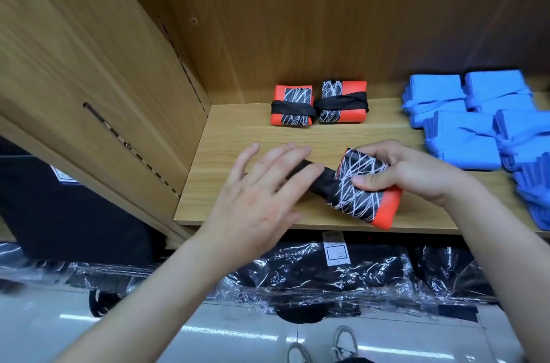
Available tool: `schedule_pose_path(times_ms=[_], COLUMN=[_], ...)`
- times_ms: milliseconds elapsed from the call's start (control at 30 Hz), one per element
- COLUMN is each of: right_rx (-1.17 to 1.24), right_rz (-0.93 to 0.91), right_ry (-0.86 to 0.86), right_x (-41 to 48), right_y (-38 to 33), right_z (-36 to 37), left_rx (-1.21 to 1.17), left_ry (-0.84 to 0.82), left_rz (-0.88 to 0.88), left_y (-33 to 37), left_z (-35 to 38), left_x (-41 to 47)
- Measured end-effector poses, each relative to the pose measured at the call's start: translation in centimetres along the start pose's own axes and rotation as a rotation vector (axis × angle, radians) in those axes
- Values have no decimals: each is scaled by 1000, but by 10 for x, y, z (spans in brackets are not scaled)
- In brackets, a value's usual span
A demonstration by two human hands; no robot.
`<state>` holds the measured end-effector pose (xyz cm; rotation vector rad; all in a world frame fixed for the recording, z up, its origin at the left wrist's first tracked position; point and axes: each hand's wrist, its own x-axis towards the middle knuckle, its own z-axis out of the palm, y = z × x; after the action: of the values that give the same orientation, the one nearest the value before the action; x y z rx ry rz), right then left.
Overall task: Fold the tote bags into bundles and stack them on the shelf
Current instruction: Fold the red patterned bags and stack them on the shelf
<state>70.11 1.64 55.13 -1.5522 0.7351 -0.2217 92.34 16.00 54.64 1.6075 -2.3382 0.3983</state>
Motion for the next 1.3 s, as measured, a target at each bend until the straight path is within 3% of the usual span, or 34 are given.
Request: schedule_pose_path(times_ms=[200,333,467,633,700,767,867,1000,1167,1233,1300], right_rx=[124,163,96,5,-7,-44,-182,-409,-920,-1025,-1015], right_rz=[45,82,133,149,109,41,-19,-58,-142,-153,-145], right_ry=[-121,-183,-216,-256,-263,-242,-174,-101,91,111,89], right_x=[1,3,5,8,9,9,6,2,-8,-14,-15], right_y=[1,5,10,9,6,3,-1,-12,-35,-39,-38], right_z=[-6,-10,-16,-16,-15,-13,-13,-5,25,36,38], left_rx=[34,-151,-542,-1001,-1258,-1493,-1795,-2076,-1966,-1896,-1820], left_ry=[103,88,-7,-412,-460,-396,-163,143,362,344,230], left_rz=[61,111,-33,-417,-519,-584,-721,-761,-939,-920,-792], left_y=[-4,-6,-8,-9,-12,-14,-17,-14,1,1,-2], left_z=[22,24,5,-31,-33,-30,-24,-28,-35,-34,-32], left_x=[15,17,17,24,23,20,15,16,33,37,34])
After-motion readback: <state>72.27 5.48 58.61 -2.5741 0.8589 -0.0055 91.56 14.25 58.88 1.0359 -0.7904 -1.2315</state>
